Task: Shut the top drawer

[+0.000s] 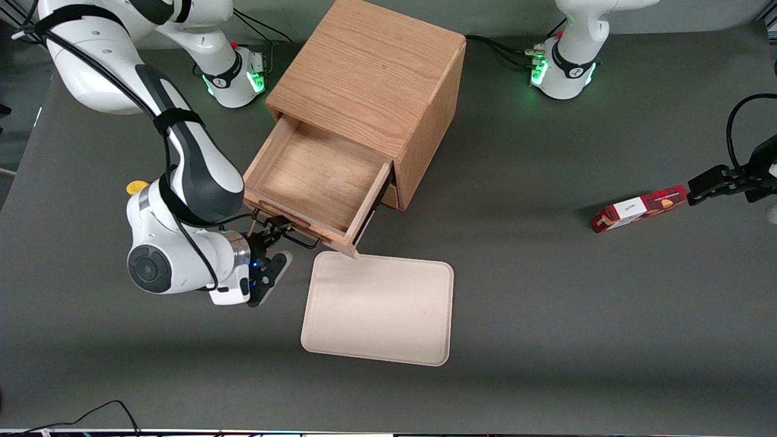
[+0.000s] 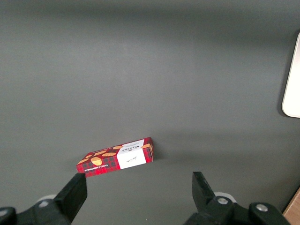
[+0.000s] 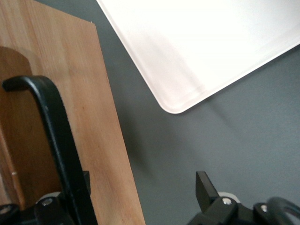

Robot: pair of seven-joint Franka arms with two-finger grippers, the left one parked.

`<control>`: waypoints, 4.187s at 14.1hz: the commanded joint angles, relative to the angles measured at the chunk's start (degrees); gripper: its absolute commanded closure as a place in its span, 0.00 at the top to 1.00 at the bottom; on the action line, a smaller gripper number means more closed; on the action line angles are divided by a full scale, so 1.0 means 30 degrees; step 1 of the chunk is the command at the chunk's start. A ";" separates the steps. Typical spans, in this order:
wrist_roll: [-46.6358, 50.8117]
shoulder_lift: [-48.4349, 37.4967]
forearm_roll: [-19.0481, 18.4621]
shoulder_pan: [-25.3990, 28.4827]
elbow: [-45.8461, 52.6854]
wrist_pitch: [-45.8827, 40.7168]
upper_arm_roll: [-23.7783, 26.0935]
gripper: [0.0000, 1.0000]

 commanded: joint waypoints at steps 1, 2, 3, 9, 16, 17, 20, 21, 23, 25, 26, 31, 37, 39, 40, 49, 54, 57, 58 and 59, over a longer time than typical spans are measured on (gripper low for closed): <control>0.0323 -0.1597 0.0544 -0.0023 -0.2324 0.0867 -0.0031 1.00; 0.0323 -0.1832 0.0574 -0.0022 -0.2822 0.1131 0.0114 1.00; 0.0323 -0.2066 0.0575 -0.0051 -0.3175 0.1250 0.0290 1.00; 0.0645 -0.3530 0.1102 -0.0052 -0.5314 0.1983 0.0699 1.00; 0.1874 -0.4647 0.1893 0.0007 -0.7133 0.2657 0.1461 1.00; 0.2050 -0.4676 0.1893 -0.0022 -0.7308 0.2657 0.1782 1.00; 0.2577 -0.5144 0.1893 -0.0022 -0.7982 0.2657 0.2165 1.00; 0.2724 -0.5348 0.1893 -0.0022 -0.8274 0.2686 0.2224 1.00; 0.3133 -0.5438 0.1893 -0.0022 -0.8597 0.2715 0.2692 1.00; 0.3486 -0.5467 0.1893 -0.0022 -0.8745 0.2745 0.2985 1.00; 0.3661 -0.5467 0.1893 -0.0022 -0.8861 0.2745 0.3045 1.00; 0.4687 -0.5497 0.1893 -0.0022 -0.9448 0.3389 0.3924 1.00; 0.4747 -0.5643 0.1893 -0.0052 -0.9653 0.3389 0.4071 1.00; 0.4747 -0.5672 0.1893 -0.0081 -0.9654 0.3360 0.4246 1.00; 0.4718 -0.5643 0.1893 -0.0110 -0.9625 0.3331 0.4246 1.00; 0.4864 -0.5438 0.1806 -0.0344 -0.6991 0.1722 0.3866 1.00; 0.4864 -0.5438 0.1630 -0.0549 -0.6110 0.1192 0.3631 1.00; 0.4864 -0.5496 0.1542 -0.0695 -0.6051 0.1192 0.3602 1.00; 0.5125 -0.5642 0.1367 -0.0783 -0.6050 0.1192 0.3602 1.00; 0.6027 -0.5759 0.0931 -0.0813 -0.5963 0.1192 0.3602 1.00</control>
